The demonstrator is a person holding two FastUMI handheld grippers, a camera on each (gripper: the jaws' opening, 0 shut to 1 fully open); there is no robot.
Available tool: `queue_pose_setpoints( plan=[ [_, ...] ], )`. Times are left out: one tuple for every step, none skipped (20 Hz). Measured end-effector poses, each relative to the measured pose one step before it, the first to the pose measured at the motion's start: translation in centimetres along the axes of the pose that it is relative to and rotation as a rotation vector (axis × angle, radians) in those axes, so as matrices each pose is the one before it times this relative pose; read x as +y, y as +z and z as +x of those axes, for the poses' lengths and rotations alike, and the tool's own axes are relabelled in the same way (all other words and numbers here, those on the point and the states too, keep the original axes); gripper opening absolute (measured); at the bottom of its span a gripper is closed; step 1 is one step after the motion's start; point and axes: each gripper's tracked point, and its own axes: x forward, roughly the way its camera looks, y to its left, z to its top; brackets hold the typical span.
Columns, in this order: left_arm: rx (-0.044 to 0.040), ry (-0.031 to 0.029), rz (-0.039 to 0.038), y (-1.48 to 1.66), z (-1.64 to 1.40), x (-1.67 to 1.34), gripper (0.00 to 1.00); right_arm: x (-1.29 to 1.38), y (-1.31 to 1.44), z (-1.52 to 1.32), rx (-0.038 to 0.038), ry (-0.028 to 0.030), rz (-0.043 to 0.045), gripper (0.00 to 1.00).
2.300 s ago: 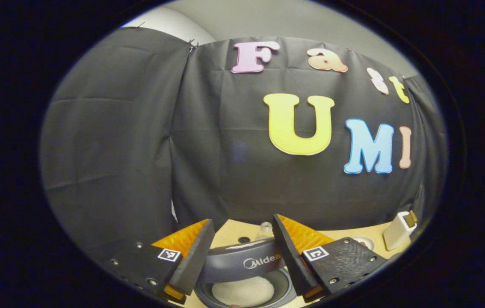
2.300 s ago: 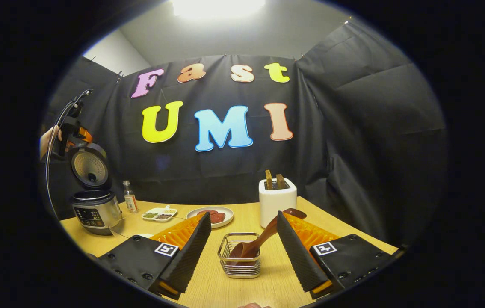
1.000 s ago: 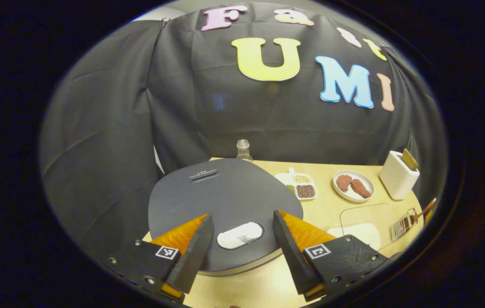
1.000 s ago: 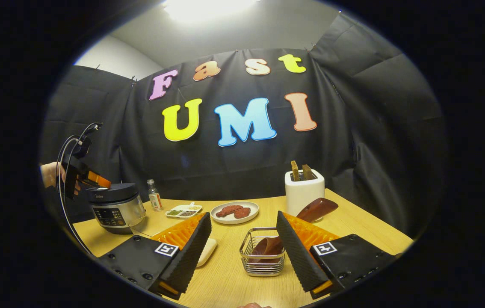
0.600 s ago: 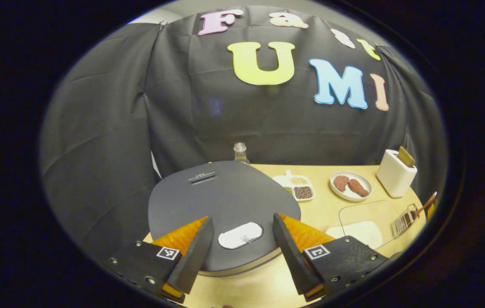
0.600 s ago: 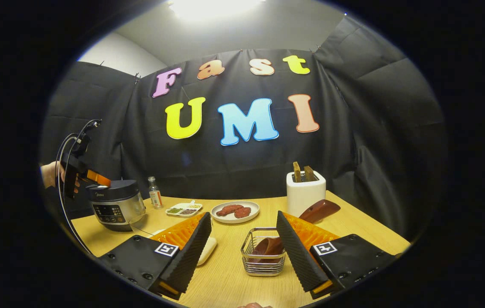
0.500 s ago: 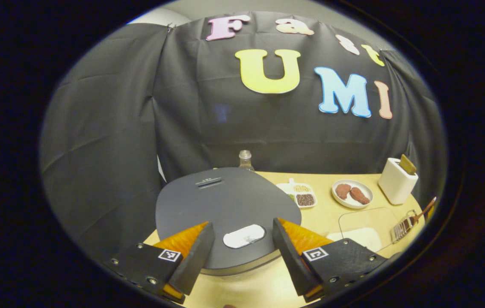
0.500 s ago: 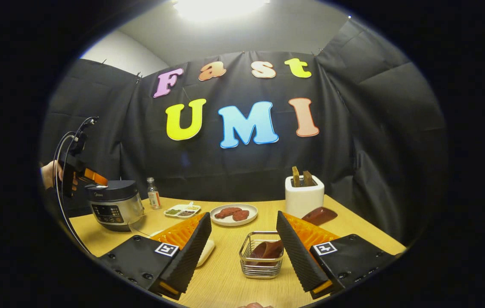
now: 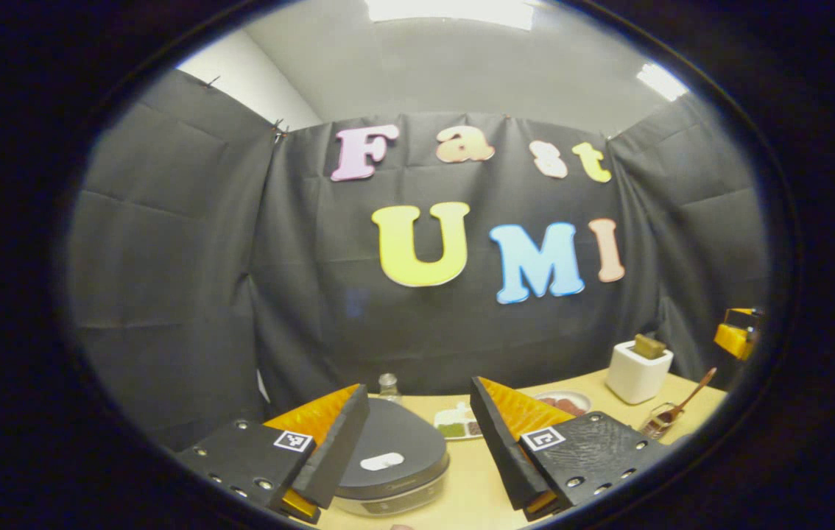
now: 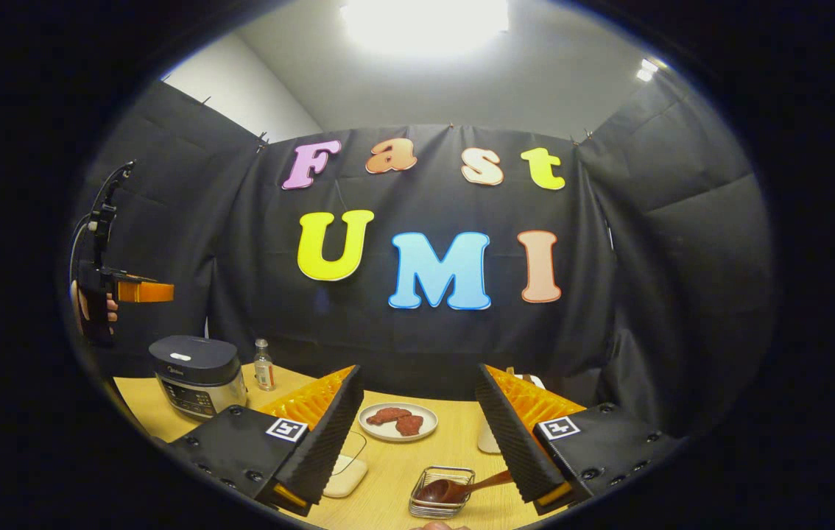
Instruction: Close the left gripper, press the button to open the rice cooker; take a wooden spoon from the chopstick holder with the right hand, scoop a spoonful of rice and pour it into the rice cooker, then put the wooden spoon back into the chopstick holder.
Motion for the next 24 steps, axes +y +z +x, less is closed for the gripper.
queue_pose_setpoints(
  plan=[
    [-0.02416,-0.03236,-0.01135,1.118,-0.753,-0.950,0.87,0.470,0.807,-0.133,-0.00569,0.01564,-0.00725,0.98],
    [-0.02438,-0.02620,-0.00652,1.090,-0.501,-0.704,0.87,0.449,0.701,-0.146,-0.00481,0.01828,0.00098,1.00],
    [-0.01973,-0.01587,-0.00877,0.751,-0.404,-0.325,0.87,0.359,0.602,-0.027,-0.00608,0.01492,0.00950,1.00],
    [-0.01051,-0.02032,-0.01432,0.465,-0.232,-0.551,0.87,0.047,0.522,0.037,-0.00510,0.00778,0.01515,0.99],
    [-0.00246,-0.01854,-0.01451,0.184,0.038,-0.483,0.87,-0.201,0.288,0.082,0.00120,-0.00106,0.01879,0.97],
    [0.00638,-0.00800,-0.00251,0.034,0.009,-0.301,0.87,-0.266,-0.043,0.020,0.00621,-0.00457,0.02207,0.99],
    [0.00353,0.00163,0.00659,-0.103,0.137,0.017,0.87,-0.334,0.046,-0.009,0.00159,-0.01042,0.01951,0.99],
    [-0.00450,0.00777,0.01224,0.078,0.056,0.200,0.87,-0.526,0.280,0.050,-0.00172,-0.01489,0.01096,0.96],
    [-0.00489,0.00536,0.01050,-0.015,-0.018,0.029,0.87,-0.531,0.099,0.099,-0.00258,-0.01110,0.00036,0.99],
    [-0.00378,0.00884,0.00426,-0.286,0.067,-0.021,0.87,-0.208,-0.234,0.191,0.00580,0.00330,-0.00402,0.96],
    [-0.00518,0.01473,0.00349,-0.398,0.203,0.135,0.87,-0.210,-0.824,0.223,0.02827,0.00680,0.00767,0.96],
    [0.00996,0.00767,0.00421,-0.884,0.111,-0.209,0.87,-0.282,-1.106,0.128,0.02835,-0.00029,0.02370,0.97],
    [0.00790,0.00457,-0.00043,-0.628,0.482,-0.406,0.86,-0.129,-0.448,0.354,0.01666,0.00130,0.02561,0.99],
    [0.00392,-0.00257,0.00302,-0.496,0.092,-0.459,0.87,-0.215,0.053,0.479,0.00282,-0.00102,0.02447,0.99],
    [0.00307,-0.00274,0.01023,-0.195,0.069,-0.439,0.87,-0.164,0.050,0.407,0.00320,-0.00372,0.01988,0.98],
    [-0.00356,0.00140,0.01208,0.197,0.015,-0.189,0.87,-0.140,-0.169,0.322,0.00512,-0.00505,0.01371,0.97],
    [-0.00190,-0.00249,0.00448,0.283,0.049,-0.191,0.87,0.027,0.065,0.138,-0.00254,-0.00300,0.00375,0.97],
    [-0.00062,-0.00744,-0.00427,0.319,0.034,-0.366,0.87,-0.047,0.223,0.301,-0.00638,-0.00554,-0.00367,0.98],
    [0.00338,-0.01148,-0.00209,0.036,-0.065,-0.460,0.87,-0.061,0.120,0.061,-0.00431,-0.00585,-0.00635,0.98],
    [0.01040,-0.00560,0.00239,-0.124,0.031,-0.314,0.87,-0.003,-0.089,0.183,-0.00177,-0.00582,-0.00542,0.98],
    [0.01401,-0.00572,0.00804,-0.214,0.048,-0.274,0.87,0.070,-0.013,0.104,-0.00011,-0.00543,-0.00483,0.98],
    [0.00833,-0.00711,0.00978,-0.058,0.013,-0.390,0.87,0.090,-0.010,0.121,-0.00178,-0.00454,-0.00501,0.98],
    [0.00414,-0.00778,0.00921,0.038,-0.076,-0.449,0.87,0.107,0.064,0.075,-0.00350,-0.00320,-0.00625,0.98],
    [0.00342,-0.00783,0.00540,0.061,-0.030,-0.372,0.87,0.180,-0.065,0.088,-0.00173,-0.00002,-0.00906,0.98]
  ],
)
